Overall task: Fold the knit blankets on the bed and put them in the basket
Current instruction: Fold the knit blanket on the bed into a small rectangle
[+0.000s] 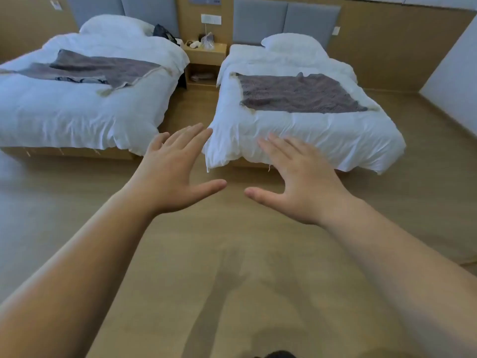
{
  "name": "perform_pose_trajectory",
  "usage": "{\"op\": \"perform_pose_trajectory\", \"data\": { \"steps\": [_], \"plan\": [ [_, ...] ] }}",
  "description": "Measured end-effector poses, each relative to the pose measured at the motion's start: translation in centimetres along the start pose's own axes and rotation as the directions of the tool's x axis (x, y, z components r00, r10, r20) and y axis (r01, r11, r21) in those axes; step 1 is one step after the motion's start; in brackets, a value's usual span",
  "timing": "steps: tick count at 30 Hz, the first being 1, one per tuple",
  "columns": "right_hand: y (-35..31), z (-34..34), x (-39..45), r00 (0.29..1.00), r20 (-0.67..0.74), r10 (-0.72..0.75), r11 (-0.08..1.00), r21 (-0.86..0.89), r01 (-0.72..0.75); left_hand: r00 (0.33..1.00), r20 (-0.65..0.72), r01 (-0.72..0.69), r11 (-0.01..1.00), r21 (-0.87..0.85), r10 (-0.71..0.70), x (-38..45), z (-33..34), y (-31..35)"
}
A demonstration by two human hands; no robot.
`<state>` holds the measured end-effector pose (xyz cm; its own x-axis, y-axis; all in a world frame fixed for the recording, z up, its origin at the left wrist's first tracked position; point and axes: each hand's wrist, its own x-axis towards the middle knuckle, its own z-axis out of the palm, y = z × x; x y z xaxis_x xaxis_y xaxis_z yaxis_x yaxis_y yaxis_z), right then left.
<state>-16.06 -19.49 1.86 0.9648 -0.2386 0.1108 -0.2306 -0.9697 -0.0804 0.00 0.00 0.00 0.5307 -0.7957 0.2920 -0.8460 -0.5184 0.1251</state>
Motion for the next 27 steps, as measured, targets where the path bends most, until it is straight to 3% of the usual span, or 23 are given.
{"op": "perform_pose_trajectory", "data": {
  "steps": [10, 17, 27],
  "plan": [
    [9.8, 6.2, 12.6, 0.998, 0.064, -0.012, 0.998, 0.066, 0.008, 0.993, 0.115, 0.037, 0.999, 0.031, -0.04, 12.7, 8.6, -2.6],
    [18.0, 6.9, 24.1, 0.991, 0.126, -0.053, 0.989, 0.142, 0.035, 0.985, 0.144, 0.088, 0.995, 0.053, -0.095, 23.8, 11.3, -3.3],
    [16.8, 9.8, 43.9, 0.966, 0.113, -0.233, 0.965, 0.15, 0.215, 0.972, 0.115, 0.198, 0.978, 0.059, -0.204, 34.4, 14.3, -15.6]
  ]
}}
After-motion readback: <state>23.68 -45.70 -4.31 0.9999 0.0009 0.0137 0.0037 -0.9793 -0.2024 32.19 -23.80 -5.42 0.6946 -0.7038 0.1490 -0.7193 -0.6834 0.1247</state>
